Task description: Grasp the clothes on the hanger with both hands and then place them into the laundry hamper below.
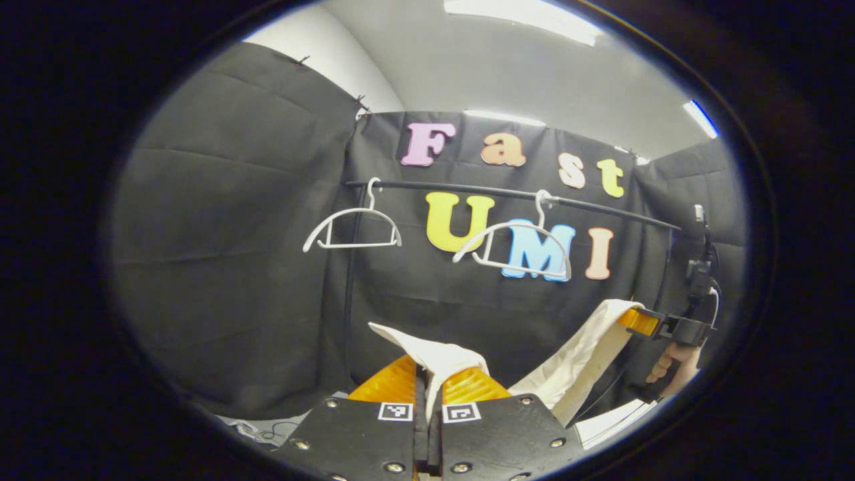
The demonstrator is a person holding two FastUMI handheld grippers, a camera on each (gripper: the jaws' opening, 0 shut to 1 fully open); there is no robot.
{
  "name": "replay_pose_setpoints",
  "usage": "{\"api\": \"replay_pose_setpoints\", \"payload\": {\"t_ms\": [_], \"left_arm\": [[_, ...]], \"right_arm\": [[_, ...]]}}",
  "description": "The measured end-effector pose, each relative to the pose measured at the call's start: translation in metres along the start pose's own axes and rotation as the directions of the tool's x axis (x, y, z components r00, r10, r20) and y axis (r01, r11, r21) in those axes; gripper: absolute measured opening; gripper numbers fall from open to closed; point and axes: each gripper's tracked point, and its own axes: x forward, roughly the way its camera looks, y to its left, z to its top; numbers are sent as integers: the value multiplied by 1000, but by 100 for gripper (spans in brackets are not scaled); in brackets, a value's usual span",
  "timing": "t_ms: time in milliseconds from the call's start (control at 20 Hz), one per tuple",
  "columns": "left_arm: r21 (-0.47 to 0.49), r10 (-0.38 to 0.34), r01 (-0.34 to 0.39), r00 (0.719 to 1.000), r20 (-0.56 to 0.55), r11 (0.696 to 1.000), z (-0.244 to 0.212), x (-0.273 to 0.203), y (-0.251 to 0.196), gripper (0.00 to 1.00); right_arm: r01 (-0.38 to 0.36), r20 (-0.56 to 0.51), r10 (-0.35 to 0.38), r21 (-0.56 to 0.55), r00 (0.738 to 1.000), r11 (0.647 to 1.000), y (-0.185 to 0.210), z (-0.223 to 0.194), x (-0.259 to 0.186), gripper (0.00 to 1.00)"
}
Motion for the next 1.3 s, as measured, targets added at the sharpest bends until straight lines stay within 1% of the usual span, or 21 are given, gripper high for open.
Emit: {"api": "replay_pose_setpoints", "payload": {"t_ms": [150, 250, 350, 450, 550, 700, 850, 950, 1100, 1200, 1300], "left_arm": [[45, -38, 39, 999, -22, 998, -9, -21, 10, 1], [57, -59, 61, 997, -39, 996, -19, -29, 18, 1], [42, -77, 80, 995, -66, 996, -33, -29, 27, 1], [23, -96, 98, 991, -94, 995, -52, -20, 34, 1], [16, -102, 106, 984, -143, 994, -77, -12, 42, 1], [47, -107, 122, 966, -234, 991, -121, -10, 50, 1], [53, -103, 127, 937, -335, 990, -169, -8, 60, 1], [42, -102, 127, 922, -374, 991, -191, -7, 66, 2], [20, -107, 129, 891, -441, 991, -244, -3, 69, 1], [4, -111, 130, 868, -483, 992, -279, 3, 69, 1], [-2, -115, 133, 848, -518, 991, -314, 16, 70, 2]], "right_arm": [[-42, -36, 42, -10, 998, 999, 39, -21, -21, 2], [-65, -66, 65, -4, 996, 998, 61, -39, -33, 2], [-83, -107, 83, 2, 991, 997, 80, -64, -45, 2], [-98, -155, 98, 5, 983, 995, 96, -93, -52, 2], [-92, -214, 90, -1, 973, 996, 105, -124, -60, 2], [-75, -290, 67, -14, 955, 997, 109, -166, -69, 2], [-57, -381, 48, -12, 923, 998, 106, -216, -75, 2], [-47, -431, 35, -17, 902, 999, 102, -246, -75, 2], [-33, -497, 24, -9, 867, 999, 95, -293, -76, 2], [-7, -544, 13, 12, 839, 1000, 89, -328, -75, 3], [23, -577, -10, 15, 817, 1000, 77, -356, -68, 2]]}}
